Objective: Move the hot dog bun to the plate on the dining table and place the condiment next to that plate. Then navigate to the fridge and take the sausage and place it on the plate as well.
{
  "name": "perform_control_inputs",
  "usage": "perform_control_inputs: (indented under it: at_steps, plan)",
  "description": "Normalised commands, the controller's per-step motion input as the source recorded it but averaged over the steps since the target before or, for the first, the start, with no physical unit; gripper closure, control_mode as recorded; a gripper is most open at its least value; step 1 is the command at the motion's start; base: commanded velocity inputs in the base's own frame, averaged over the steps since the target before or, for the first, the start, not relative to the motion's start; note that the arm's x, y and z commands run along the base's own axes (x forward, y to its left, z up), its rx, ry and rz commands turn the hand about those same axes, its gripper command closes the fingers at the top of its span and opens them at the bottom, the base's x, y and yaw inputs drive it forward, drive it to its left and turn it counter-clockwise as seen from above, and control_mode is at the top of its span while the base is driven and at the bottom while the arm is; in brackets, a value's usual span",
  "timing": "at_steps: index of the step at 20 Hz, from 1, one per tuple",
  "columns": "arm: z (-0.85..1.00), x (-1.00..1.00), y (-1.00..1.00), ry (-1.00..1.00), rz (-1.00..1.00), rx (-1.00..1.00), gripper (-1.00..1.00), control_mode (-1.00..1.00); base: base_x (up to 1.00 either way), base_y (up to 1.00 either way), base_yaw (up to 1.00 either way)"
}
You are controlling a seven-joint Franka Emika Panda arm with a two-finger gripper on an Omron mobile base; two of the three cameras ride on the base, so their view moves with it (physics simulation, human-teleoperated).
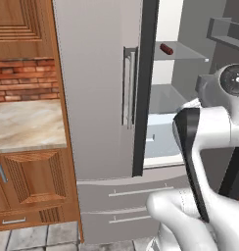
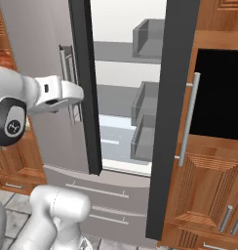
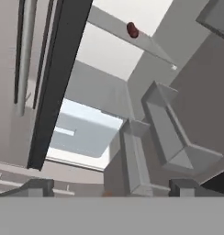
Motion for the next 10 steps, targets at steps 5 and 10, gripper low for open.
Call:
perform_control_inputs:
  at_steps: [5,10]
  plan:
    - [-0.34,-0.35,0.34,0.19,0.16,0.73,-1.0,-1.0,0.0,0.0,0.0]
    - [-0.55,-0.08,0.39,0.01,0.08,0.23,-1.0,-1.0,0.0,0.0,0.0]
